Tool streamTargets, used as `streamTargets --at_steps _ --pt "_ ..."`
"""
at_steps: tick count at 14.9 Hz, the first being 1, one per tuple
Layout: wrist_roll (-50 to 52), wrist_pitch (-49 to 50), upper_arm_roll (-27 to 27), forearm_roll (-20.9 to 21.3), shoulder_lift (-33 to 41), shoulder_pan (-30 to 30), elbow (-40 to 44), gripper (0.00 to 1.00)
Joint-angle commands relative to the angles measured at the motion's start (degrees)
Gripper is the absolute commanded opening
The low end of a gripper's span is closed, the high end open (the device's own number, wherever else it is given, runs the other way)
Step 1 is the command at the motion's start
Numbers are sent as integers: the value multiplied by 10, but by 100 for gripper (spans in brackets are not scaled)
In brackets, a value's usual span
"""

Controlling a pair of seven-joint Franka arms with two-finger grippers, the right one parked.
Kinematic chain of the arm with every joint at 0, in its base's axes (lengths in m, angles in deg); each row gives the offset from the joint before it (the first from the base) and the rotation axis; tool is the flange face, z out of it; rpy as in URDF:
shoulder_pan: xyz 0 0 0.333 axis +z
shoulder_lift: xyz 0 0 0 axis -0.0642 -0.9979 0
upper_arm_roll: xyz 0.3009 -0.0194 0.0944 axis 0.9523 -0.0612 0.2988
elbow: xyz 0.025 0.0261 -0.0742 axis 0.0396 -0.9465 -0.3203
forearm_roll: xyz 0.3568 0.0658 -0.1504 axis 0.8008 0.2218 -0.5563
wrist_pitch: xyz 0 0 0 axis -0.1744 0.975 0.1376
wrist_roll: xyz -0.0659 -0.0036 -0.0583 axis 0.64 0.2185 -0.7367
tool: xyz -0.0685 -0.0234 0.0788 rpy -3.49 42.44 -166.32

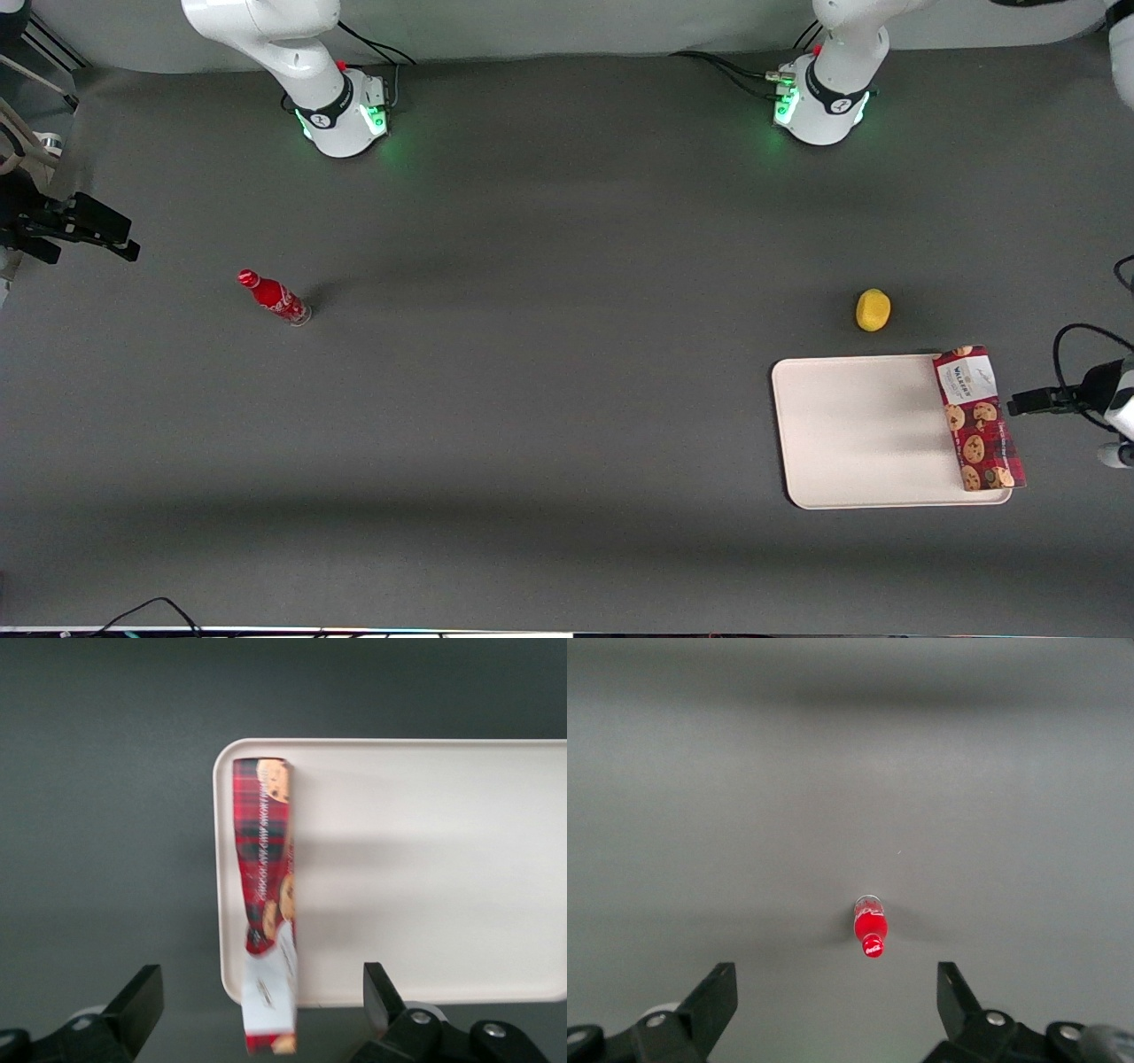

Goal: Place red cookie box on tray

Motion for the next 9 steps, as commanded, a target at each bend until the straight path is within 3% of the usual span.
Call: streamTargets --at_steps 1,6,9 --pt "65 77 -23 -1 113 -15 -50 100" --pt "80 114 -65 -1 305 -18 -182 100" --pt "110 184 -89 -6 360 -15 -185 100"
